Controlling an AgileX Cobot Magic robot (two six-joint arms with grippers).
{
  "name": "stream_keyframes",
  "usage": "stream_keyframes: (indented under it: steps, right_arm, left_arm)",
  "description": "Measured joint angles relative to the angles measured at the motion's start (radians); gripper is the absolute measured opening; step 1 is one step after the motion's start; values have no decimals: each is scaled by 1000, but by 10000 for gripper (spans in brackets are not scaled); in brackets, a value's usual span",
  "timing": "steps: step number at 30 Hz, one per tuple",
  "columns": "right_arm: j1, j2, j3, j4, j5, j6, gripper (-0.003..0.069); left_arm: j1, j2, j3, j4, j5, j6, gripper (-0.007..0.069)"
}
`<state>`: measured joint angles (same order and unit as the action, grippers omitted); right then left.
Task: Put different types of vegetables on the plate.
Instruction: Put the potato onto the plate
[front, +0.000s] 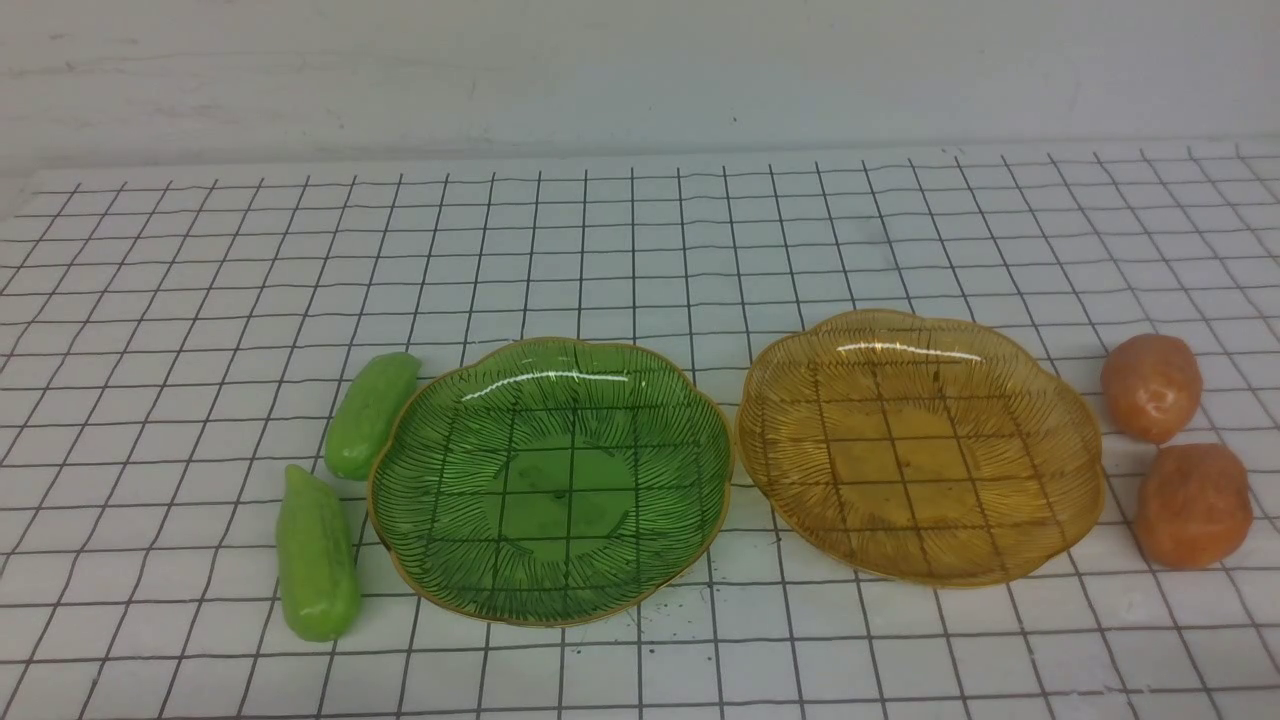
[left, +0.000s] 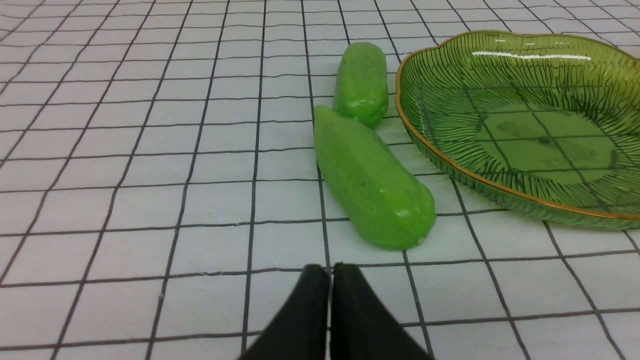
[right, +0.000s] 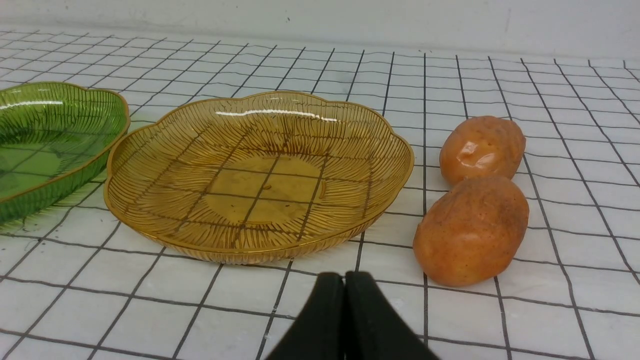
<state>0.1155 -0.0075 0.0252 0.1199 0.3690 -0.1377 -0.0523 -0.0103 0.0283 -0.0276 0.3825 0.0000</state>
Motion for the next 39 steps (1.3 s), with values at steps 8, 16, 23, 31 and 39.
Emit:
stream_keyframes:
  steps: [8,16,23,31,39]
  right_arm:
    - [0,0,0,147,1,88,-15]
    - [0,0,1,708,-6,300,-15]
    - [0,0,4,781,-87,275,-15]
    - [0,0,4,807,-247,247,-15]
    - [0,67,-260,665,-303,-89,-15]
  left_arm:
    - [0,0,0,-206,-1,-167,-8]
    - [0,0,0,-833,-26,-485,-8]
    - [0,0,-3,-886,-104,-368,-8]
    - [0,25,-151,-906,-19,-130,-8]
    - [0,441,-460,-748,328,52,-8]
